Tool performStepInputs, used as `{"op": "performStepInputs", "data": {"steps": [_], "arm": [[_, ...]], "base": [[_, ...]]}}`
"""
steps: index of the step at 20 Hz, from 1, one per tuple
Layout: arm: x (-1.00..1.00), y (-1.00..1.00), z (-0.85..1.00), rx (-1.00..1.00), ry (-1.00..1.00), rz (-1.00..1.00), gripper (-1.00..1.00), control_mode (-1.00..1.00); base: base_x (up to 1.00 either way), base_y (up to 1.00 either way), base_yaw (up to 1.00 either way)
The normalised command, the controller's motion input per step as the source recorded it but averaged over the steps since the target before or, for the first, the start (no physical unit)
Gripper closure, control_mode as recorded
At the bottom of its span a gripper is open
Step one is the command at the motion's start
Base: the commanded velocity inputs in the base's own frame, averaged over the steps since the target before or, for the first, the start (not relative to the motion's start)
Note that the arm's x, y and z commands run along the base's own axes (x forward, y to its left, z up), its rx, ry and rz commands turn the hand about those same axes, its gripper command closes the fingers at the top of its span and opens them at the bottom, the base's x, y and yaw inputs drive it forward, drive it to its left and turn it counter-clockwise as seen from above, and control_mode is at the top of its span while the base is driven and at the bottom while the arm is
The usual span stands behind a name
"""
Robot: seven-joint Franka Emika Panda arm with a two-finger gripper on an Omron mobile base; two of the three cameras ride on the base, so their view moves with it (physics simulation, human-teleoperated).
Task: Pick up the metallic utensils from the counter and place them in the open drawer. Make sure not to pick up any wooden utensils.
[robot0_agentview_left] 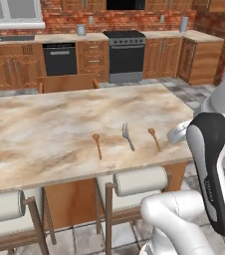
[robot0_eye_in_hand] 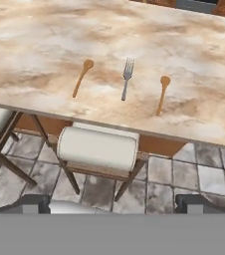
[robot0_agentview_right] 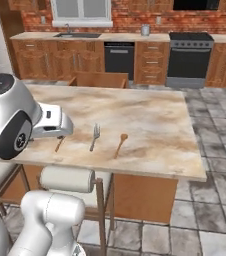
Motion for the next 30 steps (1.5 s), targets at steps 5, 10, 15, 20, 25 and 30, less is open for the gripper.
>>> {"op": "performStepInputs", "data": {"steps": [5,10,15,20,25,30], "arm": [[0.00,0.00,0.00,0.00,0.00,0.00,-1.00,1.00],[0.00,0.00,0.00,0.00,0.00,0.00,-1.00,1.00],[0.00,0.00,0.00,0.00,0.00,0.00,-1.00,1.00],[0.00,0.00,0.00,0.00,0.00,0.00,-1.00,1.00],[0.11,0.07,0.00,-0.01,0.02,0.00,-1.00,-1.00],[0.96,0.64,0.00,-0.07,0.22,0.00,-1.00,-1.00]], "base": [[0.54,0.39,-0.13],[0.06,0.07,-0.01],[0.39,0.12,0.00],[0.08,0.00,0.00],[0.12,0.05,0.00],[0.00,0.00,0.00]]}}
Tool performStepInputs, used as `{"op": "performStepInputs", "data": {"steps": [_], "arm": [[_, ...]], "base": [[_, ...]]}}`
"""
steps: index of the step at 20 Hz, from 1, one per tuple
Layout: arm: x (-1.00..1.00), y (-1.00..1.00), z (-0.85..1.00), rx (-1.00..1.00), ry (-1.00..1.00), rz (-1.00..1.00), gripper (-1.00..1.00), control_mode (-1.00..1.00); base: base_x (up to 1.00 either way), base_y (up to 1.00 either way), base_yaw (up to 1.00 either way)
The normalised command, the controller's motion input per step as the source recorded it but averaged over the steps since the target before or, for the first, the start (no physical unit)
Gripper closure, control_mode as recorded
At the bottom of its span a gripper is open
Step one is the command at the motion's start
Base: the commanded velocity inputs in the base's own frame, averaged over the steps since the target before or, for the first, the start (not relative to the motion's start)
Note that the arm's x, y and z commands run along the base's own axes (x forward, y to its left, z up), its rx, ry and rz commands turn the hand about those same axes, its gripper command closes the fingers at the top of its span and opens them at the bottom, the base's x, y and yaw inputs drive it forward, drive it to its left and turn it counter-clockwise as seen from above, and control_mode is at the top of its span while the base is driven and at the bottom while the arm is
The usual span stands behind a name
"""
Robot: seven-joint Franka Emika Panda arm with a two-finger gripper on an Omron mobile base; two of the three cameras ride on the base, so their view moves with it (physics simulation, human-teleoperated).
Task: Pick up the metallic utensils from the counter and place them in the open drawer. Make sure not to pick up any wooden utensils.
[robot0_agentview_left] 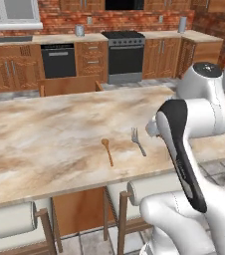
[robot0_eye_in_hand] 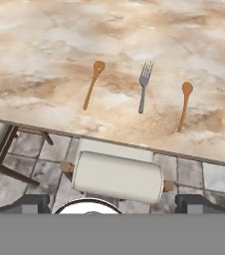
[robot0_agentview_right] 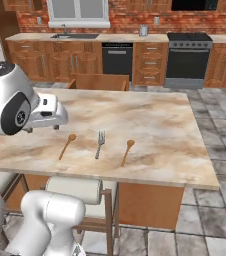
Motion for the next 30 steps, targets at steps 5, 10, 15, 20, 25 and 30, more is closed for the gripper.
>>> {"op": "performStepInputs", "data": {"steps": [5,10,15,20,25,30], "arm": [[1.00,0.52,-0.03,-0.02,0.18,0.02,-1.00,-1.00],[1.00,0.13,-0.19,0.00,0.20,0.06,-1.00,-1.00],[1.00,-0.21,-0.45,0.00,0.23,0.02,-1.00,-1.00],[1.00,-0.96,-0.80,0.13,0.23,0.00,-1.00,-1.00],[1.00,-0.64,-0.67,0.07,0.15,0.00,-1.00,-1.00],[0.44,0.00,-0.53,-0.01,0.00,0.00,-1.00,-1.00]], "base": [[0.00,0.00,0.00],[0.00,0.00,0.00],[0.00,0.00,0.00],[0.00,0.00,0.00],[0.00,0.00,0.00],[0.00,0.00,0.00]]}}
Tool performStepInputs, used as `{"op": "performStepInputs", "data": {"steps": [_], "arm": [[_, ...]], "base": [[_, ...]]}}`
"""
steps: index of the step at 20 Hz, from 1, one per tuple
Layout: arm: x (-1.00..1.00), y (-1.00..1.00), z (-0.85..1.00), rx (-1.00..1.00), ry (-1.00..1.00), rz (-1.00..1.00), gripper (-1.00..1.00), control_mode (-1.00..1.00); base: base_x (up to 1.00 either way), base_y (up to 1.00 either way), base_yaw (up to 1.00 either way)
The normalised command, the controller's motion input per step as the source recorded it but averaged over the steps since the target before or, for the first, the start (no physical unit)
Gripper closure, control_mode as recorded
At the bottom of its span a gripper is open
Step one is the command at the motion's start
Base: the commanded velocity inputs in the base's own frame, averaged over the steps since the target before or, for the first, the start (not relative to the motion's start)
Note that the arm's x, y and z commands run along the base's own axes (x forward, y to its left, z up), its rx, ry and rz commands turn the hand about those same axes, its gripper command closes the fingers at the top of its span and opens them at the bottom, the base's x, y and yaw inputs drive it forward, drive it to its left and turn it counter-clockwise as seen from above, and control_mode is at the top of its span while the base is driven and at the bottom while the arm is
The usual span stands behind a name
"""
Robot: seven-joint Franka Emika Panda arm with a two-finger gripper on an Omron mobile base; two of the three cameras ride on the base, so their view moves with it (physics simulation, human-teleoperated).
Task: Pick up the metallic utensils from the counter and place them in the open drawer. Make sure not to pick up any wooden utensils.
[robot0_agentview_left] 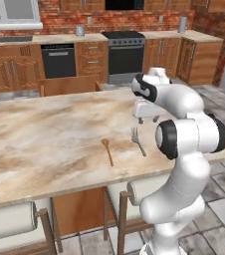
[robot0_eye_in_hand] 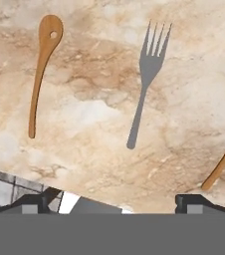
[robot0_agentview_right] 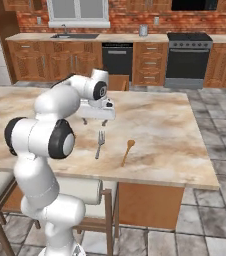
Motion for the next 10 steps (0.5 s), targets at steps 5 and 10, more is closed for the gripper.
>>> {"op": "performStepInputs", "data": {"steps": [5,10], "arm": [[-0.15,0.04,-0.19,-0.08,-0.06,0.00,-1.00,-1.00],[-0.80,-0.02,-0.27,0.00,-0.37,-0.02,-1.00,-1.00]], "base": [[0.00,0.00,0.00],[0.00,0.00,0.00]]}}
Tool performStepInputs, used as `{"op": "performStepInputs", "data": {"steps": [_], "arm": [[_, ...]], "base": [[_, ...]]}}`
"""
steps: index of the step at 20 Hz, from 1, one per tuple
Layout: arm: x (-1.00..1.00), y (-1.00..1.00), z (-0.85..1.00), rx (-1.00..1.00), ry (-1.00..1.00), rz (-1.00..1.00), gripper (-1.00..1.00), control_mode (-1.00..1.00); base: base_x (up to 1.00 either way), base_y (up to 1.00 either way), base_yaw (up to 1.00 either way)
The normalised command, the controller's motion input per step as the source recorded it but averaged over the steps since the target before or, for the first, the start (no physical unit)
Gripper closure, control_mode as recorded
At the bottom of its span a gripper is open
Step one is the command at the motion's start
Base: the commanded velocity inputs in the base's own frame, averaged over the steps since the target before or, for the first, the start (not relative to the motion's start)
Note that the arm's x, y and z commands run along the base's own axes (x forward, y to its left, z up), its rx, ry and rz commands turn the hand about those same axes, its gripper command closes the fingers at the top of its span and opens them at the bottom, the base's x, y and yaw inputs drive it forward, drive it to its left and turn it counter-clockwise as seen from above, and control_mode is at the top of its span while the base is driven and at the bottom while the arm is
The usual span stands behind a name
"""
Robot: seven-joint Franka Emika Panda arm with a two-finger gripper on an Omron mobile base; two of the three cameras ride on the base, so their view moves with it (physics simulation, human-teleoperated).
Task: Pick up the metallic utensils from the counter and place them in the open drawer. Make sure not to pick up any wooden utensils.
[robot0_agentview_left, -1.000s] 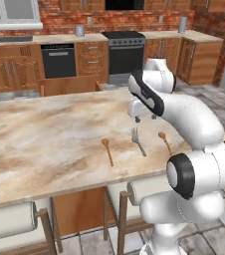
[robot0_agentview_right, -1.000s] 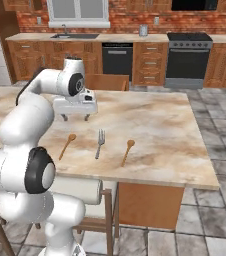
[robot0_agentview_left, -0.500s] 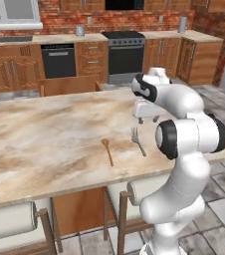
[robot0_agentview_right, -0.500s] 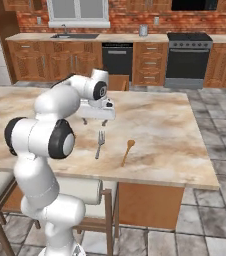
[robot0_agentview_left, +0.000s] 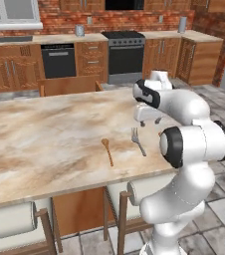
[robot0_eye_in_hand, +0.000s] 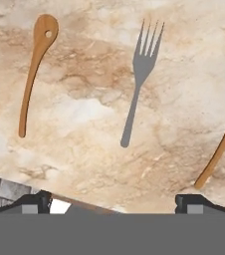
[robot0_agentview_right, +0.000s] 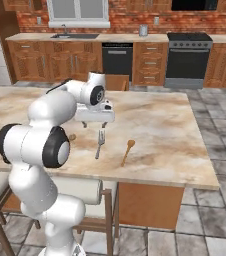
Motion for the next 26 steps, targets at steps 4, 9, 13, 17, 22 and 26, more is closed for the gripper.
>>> {"op": "performStepInputs", "data": {"steps": [4,9,13,17,22,26], "arm": [[-0.67,0.03,-0.26,0.00,-0.36,-0.06,-1.00,-1.00],[0.38,0.58,-0.16,-0.04,-0.02,-0.07,-1.00,-1.00],[0.95,0.37,-0.02,-0.10,0.17,-0.08,-1.00,-1.00],[0.72,0.00,0.00,-0.01,0.24,0.00,-1.00,-1.00],[0.26,-0.53,-0.23,0.05,0.14,-0.02,-1.00,-1.00],[-0.02,-0.32,-0.58,0.09,0.00,-0.05,-1.00,-1.00]], "base": [[0.00,0.00,0.00],[0.00,0.00,0.00],[0.00,0.00,0.00],[0.00,0.00,0.00],[0.00,0.00,0.00],[0.00,0.00,0.00]]}}
